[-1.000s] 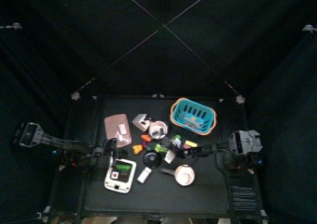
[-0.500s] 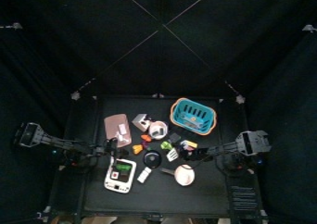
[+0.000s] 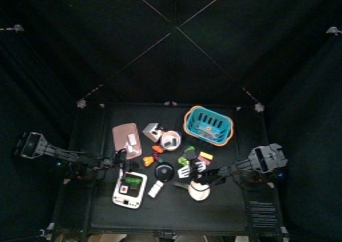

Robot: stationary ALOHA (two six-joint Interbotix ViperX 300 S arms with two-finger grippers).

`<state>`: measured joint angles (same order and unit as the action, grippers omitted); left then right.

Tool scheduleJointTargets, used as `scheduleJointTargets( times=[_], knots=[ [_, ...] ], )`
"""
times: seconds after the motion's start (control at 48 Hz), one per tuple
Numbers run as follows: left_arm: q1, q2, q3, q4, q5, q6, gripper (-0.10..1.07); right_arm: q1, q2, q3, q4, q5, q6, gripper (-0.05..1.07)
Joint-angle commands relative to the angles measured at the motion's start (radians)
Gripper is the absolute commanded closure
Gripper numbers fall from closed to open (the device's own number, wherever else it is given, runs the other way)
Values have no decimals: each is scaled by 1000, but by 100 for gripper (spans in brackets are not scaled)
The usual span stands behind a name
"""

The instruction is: Place starfruit in cutting position

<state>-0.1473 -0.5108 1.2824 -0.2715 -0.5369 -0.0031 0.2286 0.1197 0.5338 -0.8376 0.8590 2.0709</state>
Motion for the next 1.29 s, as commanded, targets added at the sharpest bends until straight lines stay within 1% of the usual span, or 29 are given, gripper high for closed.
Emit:
scheduleJointTargets(
  times=[0.0, 0.146, 0.292, 0.396, 0.5, 0.667, 0.938, 1.167, 1.271],
  knots=[
    [-5, 2, -25, -2, -5, -2, 86, 11, 23, -44, -9, 12, 77, 34],
    [-12, 2, -25, -2, -3, -2, 86, 21, 72, -64, -51, 49, 202, 34],
    [-17, 2, -21, 0, -3, -2, 86, 37, 86, -71, -78, 103, 298, 34],
    [-17, 2, -21, 0, -5, -2, 86, 52, 94, -72, -83, 106, 342, 34],
    [-17, 2, -20, 0, -5, -2, 86, 66, 120, -89, -75, 118, 397, 33],
    [-17, 2, -20, -2, -5, -2, 86, 84, 167, -124, -94, 179, 506, 33],
    [-20, 2, -17, -2, -5, -2, 86, 89, 181, -132, -91, 196, 566, 33],
    [-18, 2, -15, 0, -3, -2, 86, 98, 202, -140, -98, 238, 663, 33],
    [-20, 2, -15, 0, -5, -2, 86, 104, 206, -135, -98, 238, 675, 33]
  ],
)
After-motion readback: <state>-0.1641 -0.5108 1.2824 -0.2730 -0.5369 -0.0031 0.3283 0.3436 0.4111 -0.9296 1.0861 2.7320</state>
